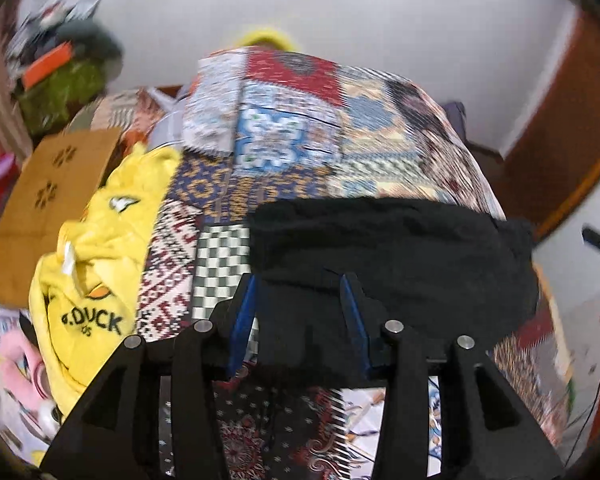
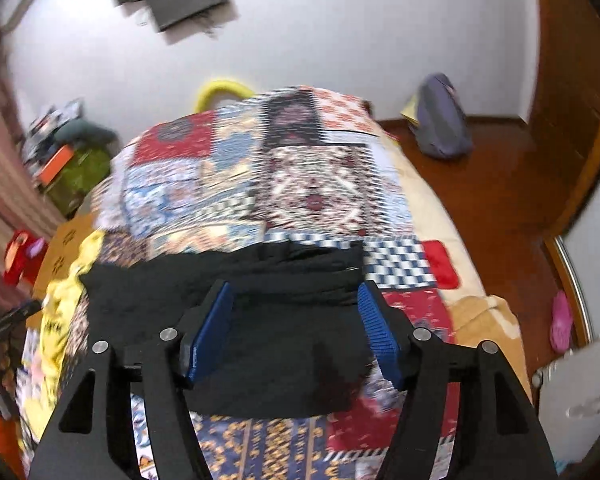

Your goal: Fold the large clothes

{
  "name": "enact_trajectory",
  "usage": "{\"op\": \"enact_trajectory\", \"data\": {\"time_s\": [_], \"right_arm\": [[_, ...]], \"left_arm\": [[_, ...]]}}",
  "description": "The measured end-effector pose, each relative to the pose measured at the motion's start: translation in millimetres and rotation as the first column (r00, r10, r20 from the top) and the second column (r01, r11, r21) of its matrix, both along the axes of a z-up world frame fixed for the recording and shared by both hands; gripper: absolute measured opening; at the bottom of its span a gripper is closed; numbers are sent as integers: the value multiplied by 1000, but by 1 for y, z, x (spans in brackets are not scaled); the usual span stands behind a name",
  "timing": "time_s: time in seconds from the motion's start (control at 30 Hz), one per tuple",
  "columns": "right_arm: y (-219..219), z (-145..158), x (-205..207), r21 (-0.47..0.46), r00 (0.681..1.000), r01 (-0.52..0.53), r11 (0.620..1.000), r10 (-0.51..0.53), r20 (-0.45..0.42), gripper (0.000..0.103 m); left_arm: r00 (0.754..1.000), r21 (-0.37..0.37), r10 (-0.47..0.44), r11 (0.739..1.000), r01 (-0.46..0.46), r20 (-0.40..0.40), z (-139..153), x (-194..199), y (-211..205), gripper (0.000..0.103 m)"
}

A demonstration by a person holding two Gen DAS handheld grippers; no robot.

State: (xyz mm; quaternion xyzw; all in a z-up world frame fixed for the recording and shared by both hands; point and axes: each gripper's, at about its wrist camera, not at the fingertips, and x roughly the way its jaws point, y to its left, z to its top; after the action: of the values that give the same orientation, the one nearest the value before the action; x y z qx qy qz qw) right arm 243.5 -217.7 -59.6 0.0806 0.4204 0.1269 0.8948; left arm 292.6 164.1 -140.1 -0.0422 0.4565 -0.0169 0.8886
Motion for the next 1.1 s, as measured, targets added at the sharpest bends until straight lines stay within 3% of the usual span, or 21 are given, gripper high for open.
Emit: {"op": "enact_trajectory", "data": {"time_s": [0.27,0.5,0.8,1.1], "right_arm": [[64,-25,-11,-38,992,-122,992,123,29,62],[100,-82,28,-54,989,-138,989,134,-70,63],[102,-135,73,-38,982,-116,992,109,-153,87],[101,-116,54,-54,987,-110,992,102,-125,86]], "left_arm": [[987,65,-162,985,161,10,-23,5,-82,41],[994,23,-105,994,106,-40,-65,59,-98,42],[993,57,-82,995,87,-79,-113,104,-99,45],[995,55,-83,995,86,-61,-103,92,-97,45]]}}
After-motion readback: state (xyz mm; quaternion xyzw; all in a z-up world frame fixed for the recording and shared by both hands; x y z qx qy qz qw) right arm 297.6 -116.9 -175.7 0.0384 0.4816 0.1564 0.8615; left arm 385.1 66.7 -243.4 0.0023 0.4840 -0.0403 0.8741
